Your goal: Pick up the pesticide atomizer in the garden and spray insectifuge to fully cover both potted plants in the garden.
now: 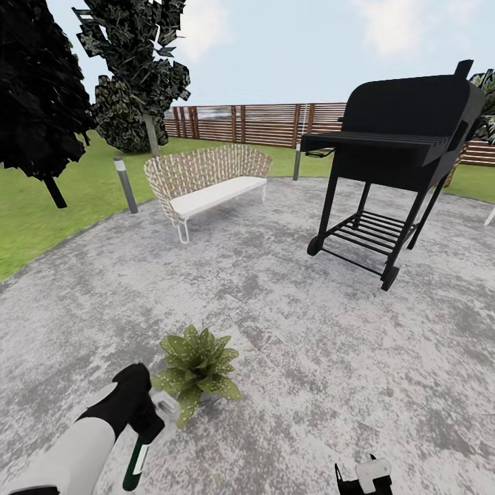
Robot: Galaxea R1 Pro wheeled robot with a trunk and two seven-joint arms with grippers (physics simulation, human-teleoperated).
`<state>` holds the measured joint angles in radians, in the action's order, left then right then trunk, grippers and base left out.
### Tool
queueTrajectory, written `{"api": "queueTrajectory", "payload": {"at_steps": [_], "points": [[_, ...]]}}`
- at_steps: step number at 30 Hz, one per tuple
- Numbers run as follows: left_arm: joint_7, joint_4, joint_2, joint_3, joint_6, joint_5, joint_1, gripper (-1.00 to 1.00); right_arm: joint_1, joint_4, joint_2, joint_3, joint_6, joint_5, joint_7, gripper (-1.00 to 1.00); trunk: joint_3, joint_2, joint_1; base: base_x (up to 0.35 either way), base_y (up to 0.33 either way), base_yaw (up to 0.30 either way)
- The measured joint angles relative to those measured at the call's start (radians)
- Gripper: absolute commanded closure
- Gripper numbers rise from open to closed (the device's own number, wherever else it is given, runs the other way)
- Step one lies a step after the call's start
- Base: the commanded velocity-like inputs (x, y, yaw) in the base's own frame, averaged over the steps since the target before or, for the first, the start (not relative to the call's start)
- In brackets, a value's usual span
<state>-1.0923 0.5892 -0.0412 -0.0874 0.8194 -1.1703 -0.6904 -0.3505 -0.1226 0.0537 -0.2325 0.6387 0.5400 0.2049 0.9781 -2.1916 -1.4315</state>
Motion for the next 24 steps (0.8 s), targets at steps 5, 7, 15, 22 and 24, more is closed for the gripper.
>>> {"api": "queueTrajectory", "payload": {"at_steps": [5,7,15,22,24], "points": [[0.001,-0.012,-0.009,0.001,-0.009,-0.001,0.012,1.0,0.0,0.0,0.0,0.0,0.0,0.0,0.0,-1.0,0.0,0.0,0.0,0.0,0.0,0.0],[0.001,-0.011,-0.018,-0.003,-0.052,-0.002,0.04,1.0,0.0,0.0,0.0,0.0,0.0,0.001,0.0,-1.0,0.0,0.0,0.0,0.0,0.0,0.0],[0.026,0.0,-0.016,-0.007,-0.134,0.056,0.062,1.0,0.0,0.0,0.0,0.0,0.0,0.002,-0.001,-1.0,0.0,0.0,-0.001,-0.124,0.0,0.0],[0.124,-0.013,-0.026,-0.03,-0.291,0.203,0.071,1.0,0.0,0.0,-0.001,0.0,0.0,0.003,-0.001,-1.0,0.0,0.0,-0.001,-0.332,0.0,0.0],[0.143,-0.008,-0.027,-0.04,-0.317,0.215,0.076,1.0,0.0,0.0,-0.002,0.0,0.0,0.002,0.0,-1.0,0.0,0.0,-0.001,-0.317,0.0,0.0]]}}
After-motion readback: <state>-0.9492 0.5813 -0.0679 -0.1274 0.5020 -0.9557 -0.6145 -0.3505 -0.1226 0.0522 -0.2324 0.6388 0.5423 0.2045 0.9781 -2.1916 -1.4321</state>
